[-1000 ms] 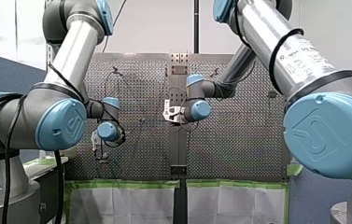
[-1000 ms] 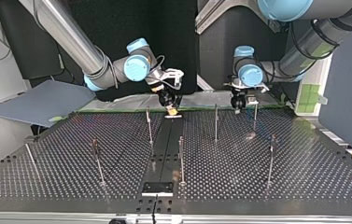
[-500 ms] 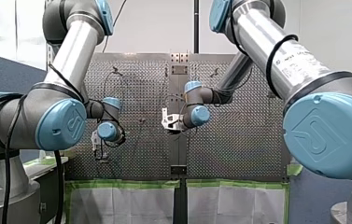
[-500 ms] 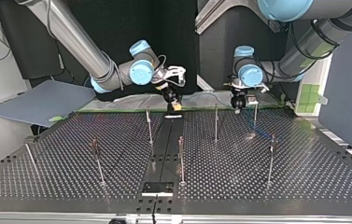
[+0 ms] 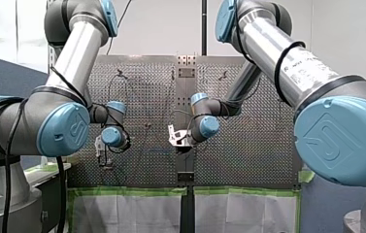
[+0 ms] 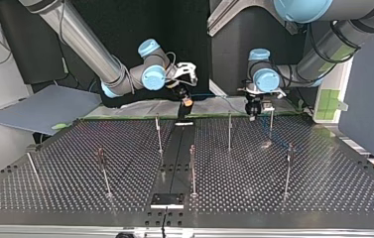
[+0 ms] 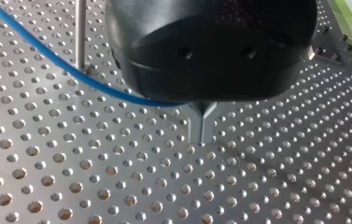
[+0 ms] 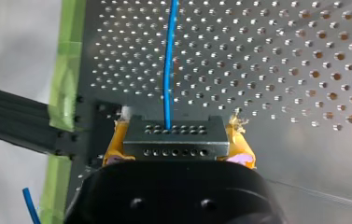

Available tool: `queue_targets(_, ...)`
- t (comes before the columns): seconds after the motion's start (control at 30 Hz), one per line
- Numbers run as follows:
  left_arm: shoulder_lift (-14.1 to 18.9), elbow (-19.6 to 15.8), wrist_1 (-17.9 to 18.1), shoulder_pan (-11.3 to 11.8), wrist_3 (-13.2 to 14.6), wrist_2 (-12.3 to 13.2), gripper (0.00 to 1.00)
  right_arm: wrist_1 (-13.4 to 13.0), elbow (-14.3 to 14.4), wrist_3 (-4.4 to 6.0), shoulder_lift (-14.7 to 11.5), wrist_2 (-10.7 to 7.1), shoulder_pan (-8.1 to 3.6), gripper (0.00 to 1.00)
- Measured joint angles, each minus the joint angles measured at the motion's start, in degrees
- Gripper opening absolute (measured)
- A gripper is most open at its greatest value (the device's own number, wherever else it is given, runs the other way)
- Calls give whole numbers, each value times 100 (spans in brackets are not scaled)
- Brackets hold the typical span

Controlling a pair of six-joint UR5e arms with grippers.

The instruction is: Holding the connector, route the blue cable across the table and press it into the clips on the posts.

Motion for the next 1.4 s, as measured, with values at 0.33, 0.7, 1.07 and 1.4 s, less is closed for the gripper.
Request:
queue_targets(0.33,338,-337,-8,-297,170,188,0,555,-93,-28,-99,7,-5,0)
queue_targets(0.7,920,-848,-150,-410,284,-285,0,916,-174,403,-592,263,98,0)
queue_targets(1.07,1449,-807,157,-424,32,-157,0,720,-175,610,-1116,286,49,0)
queue_targets(1.4,1920,-869,229,-383,-221,-109,0,642,-171,645,-1175,292,48,0)
